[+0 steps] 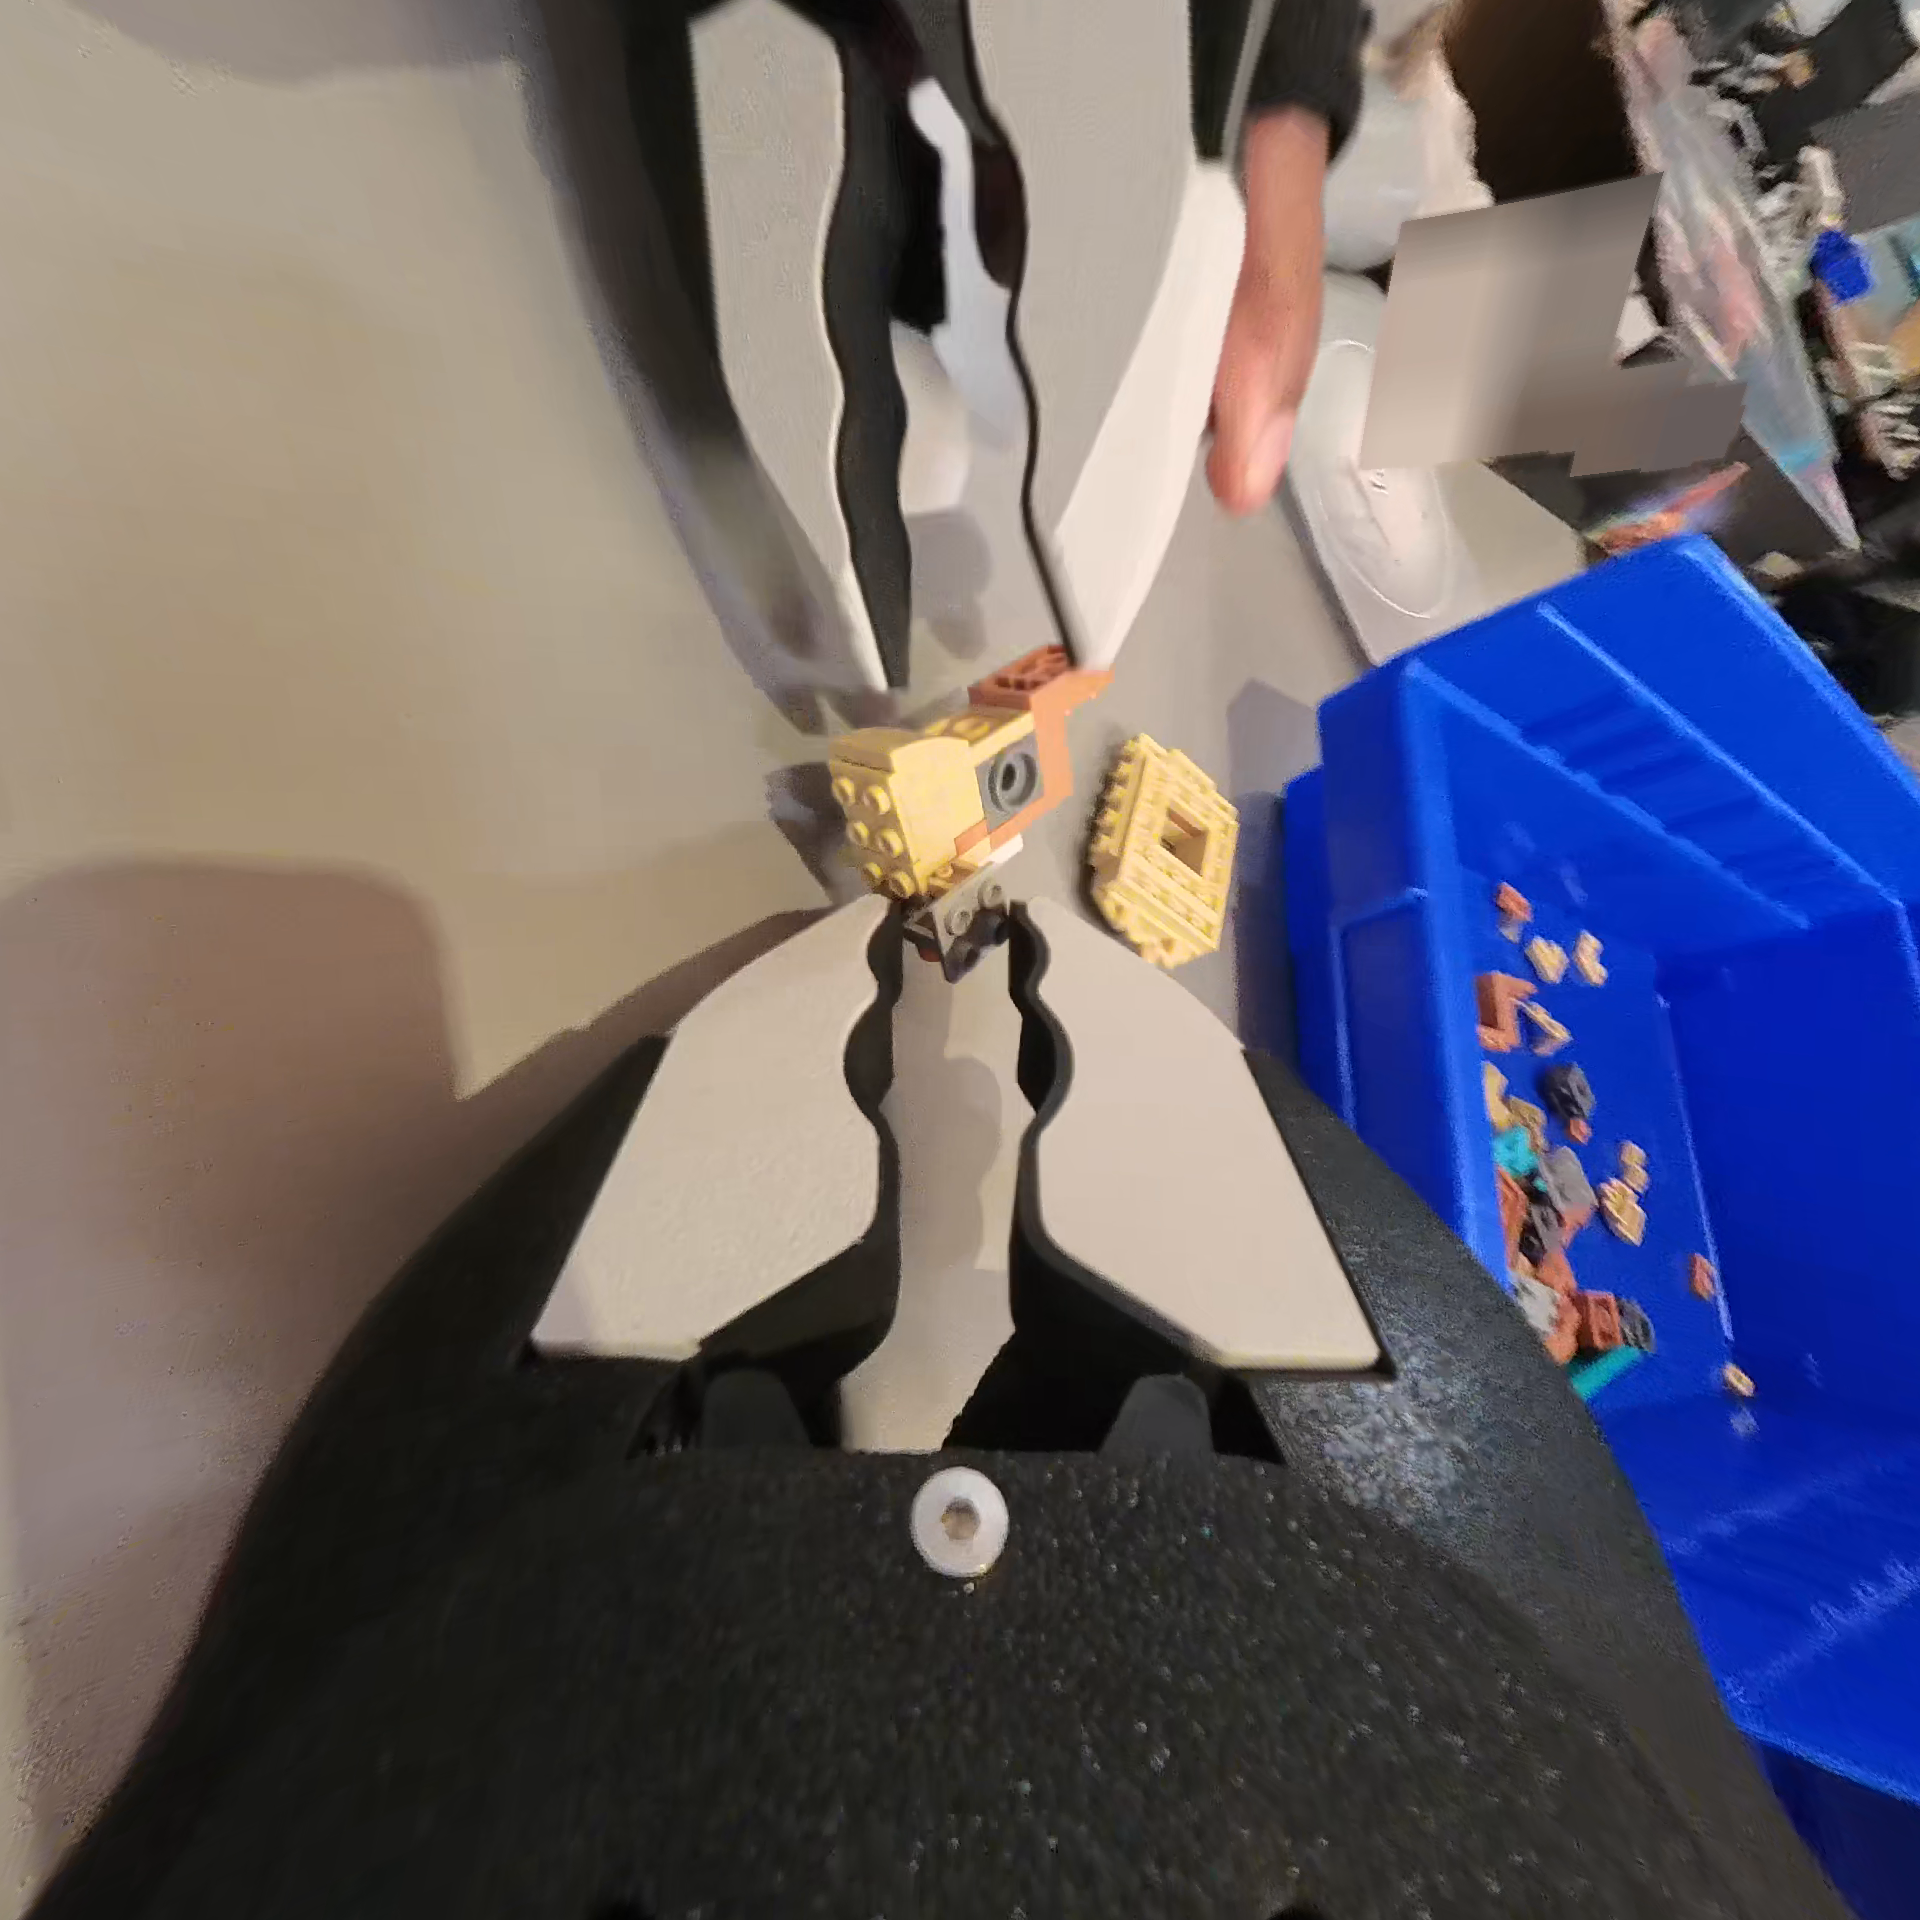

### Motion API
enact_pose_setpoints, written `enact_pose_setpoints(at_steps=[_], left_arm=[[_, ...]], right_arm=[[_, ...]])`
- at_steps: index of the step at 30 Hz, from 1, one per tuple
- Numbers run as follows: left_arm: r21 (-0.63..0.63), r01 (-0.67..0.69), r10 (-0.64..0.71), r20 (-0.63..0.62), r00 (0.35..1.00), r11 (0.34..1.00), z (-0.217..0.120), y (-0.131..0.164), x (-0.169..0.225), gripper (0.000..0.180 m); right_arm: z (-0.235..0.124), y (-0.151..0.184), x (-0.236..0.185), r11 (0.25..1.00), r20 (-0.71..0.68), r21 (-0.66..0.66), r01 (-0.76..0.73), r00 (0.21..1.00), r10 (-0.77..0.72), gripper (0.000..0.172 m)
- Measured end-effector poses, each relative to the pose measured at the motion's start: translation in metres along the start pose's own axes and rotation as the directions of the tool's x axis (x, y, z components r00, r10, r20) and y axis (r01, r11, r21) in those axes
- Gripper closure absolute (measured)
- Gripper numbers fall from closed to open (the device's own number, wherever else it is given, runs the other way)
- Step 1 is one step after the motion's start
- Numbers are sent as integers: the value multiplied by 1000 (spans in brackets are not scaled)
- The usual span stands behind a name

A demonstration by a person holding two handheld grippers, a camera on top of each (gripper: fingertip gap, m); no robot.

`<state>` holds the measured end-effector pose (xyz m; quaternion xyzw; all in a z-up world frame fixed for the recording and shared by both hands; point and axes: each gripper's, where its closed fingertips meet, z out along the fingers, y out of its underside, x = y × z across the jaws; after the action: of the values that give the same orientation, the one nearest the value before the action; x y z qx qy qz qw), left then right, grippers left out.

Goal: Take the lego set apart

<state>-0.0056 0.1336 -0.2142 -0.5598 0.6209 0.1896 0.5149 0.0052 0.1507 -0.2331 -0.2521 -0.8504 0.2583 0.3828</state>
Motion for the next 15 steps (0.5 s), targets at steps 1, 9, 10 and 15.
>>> enact_pose_setpoints(at_steps=[1,9,10,15], left_arm=[[12,44,-45,25,999,999,-4,0,-8,149],[21,685,-684,89,724,728,0,23,-48,117],[59,756,-758,74,648,652,-1,22,-53,118],[161,934,-947,0,322,318,-4,27,-69,120]], right_arm=[[-2,1,6,1000,-37,-2,-4,999,4,153],[-25,-10,70,956,-534,-175,236,793,-293,153],[-29,-14,74,949,-570,-190,253,758,-316,153],[-36,-28,82,912,-666,-263,315,625,-407,153]])
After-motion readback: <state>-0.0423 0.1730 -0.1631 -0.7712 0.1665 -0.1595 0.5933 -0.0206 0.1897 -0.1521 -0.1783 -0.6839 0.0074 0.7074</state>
